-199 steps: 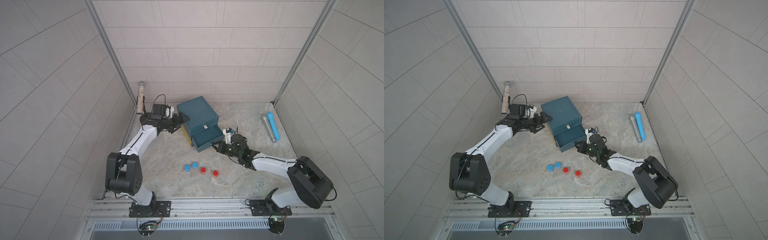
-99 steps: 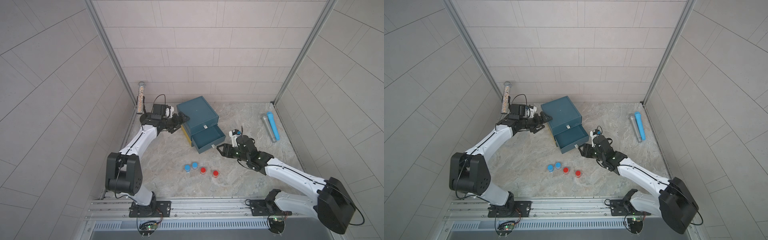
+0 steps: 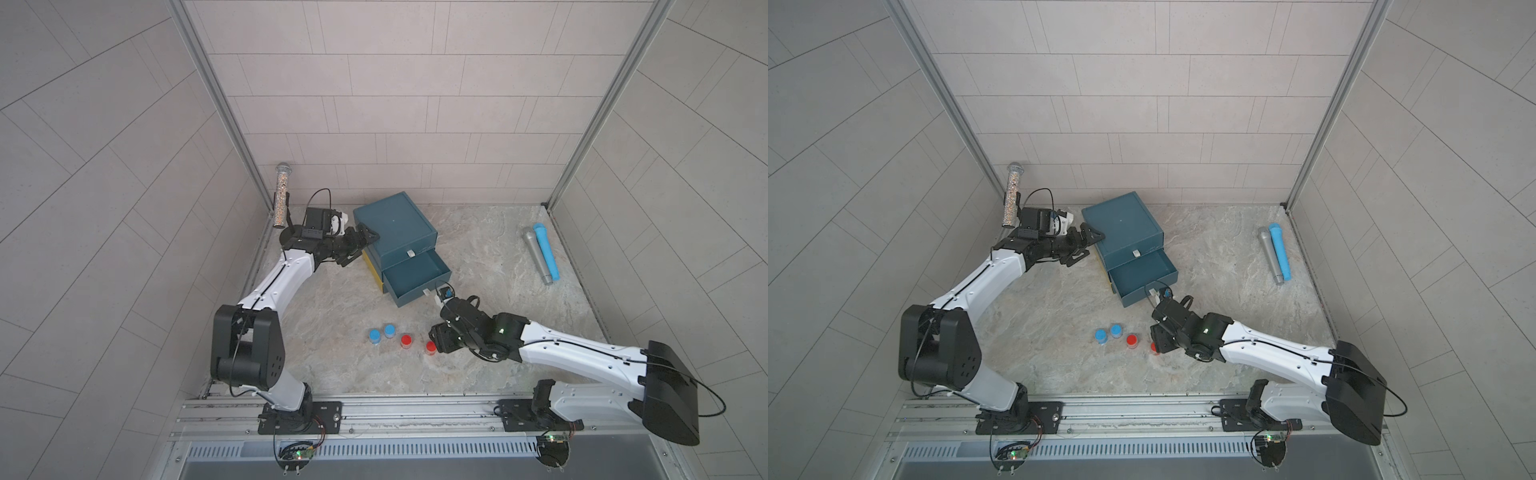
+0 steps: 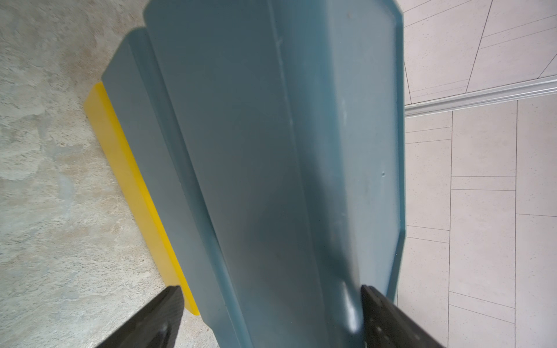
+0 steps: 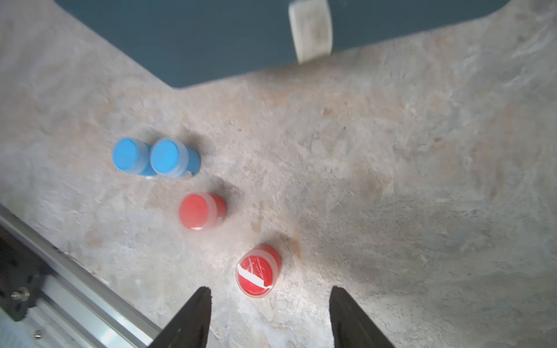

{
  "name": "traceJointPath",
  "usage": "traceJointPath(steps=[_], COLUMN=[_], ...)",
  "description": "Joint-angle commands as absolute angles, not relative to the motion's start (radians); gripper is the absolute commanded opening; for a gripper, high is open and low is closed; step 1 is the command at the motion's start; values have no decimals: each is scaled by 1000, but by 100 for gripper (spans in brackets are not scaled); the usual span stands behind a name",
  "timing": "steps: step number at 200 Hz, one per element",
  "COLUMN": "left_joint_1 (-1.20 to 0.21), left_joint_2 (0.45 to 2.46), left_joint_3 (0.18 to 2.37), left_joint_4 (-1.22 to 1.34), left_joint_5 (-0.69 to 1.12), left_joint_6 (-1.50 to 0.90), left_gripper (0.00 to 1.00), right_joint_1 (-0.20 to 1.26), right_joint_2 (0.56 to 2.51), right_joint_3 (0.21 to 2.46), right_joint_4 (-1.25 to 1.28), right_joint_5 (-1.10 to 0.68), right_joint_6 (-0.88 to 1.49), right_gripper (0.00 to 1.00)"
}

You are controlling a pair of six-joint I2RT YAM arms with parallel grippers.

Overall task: Put the paint cans in the drawer according to color
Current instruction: Pick up the paint can at the center of the board.

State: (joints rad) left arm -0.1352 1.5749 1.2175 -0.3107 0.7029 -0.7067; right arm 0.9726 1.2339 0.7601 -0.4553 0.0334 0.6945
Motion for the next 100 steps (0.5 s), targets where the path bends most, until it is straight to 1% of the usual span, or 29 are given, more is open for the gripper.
traceJointPath(steps=[1,57,100], left_joint_1=[-132,-133,-132], left_joint_2=[1598,1597,1596], left_joint_3=[1211,1209,1211], left_joint_4=[-393,-393,-393], left_joint_5=[652,649,649], left_joint_6=[-684,-683,-681], left_gripper=[97,97,97], right_joint_1=[995,1048,1062], right_joint_2=[1282,1480,1543], right_joint_3=[798,889,906], right_joint_4=[-496,-517,-556], right_joint_5=[86,59,100], right_joint_6=[669,636,661], right_gripper=[66,66,64])
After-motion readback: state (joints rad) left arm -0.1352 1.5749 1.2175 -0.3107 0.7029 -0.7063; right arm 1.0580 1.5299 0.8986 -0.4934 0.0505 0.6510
